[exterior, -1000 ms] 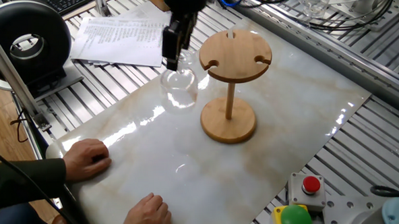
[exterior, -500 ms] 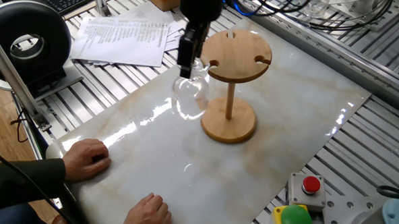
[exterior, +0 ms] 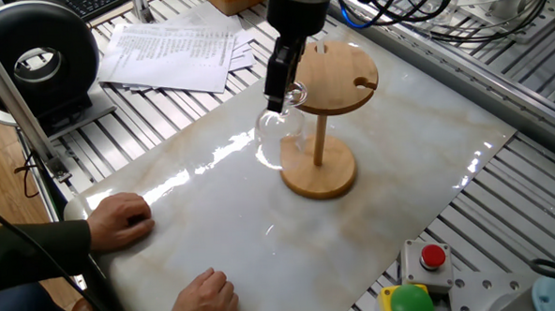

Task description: Put the glass cup onto the shelf

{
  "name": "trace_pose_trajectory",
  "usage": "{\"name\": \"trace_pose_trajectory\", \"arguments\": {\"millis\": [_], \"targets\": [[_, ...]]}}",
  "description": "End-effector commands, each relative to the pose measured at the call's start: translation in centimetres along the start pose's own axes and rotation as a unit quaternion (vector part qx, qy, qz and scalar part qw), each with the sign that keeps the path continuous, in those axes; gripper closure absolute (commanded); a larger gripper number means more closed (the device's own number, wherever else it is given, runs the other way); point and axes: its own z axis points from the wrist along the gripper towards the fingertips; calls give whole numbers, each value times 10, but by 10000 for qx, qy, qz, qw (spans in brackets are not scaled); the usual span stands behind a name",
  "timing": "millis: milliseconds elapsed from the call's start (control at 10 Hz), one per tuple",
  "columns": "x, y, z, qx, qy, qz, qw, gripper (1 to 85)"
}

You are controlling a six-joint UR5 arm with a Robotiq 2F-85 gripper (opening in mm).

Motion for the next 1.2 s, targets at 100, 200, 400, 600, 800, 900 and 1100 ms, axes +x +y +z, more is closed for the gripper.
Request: {"name": "trace_pose_trajectory", "arguments": {"millis": [100, 200, 400, 600, 800, 900, 1100], "targets": [[2, -3, -2, 47, -19, -35, 10000, 847], [1, -5, -2, 85, -23, -37, 10000, 847], [0, -8, -3, 150, -10, -78, 9999, 847], [-5, -7, -7, 198, 28, -73, 9998, 847], [-4, -12, -8, 261, 59, -122, 9996, 847], [-3, -14, -8, 256, 66, -130, 9996, 847], [0, -15, -8, 240, 92, -136, 9996, 847]]}}
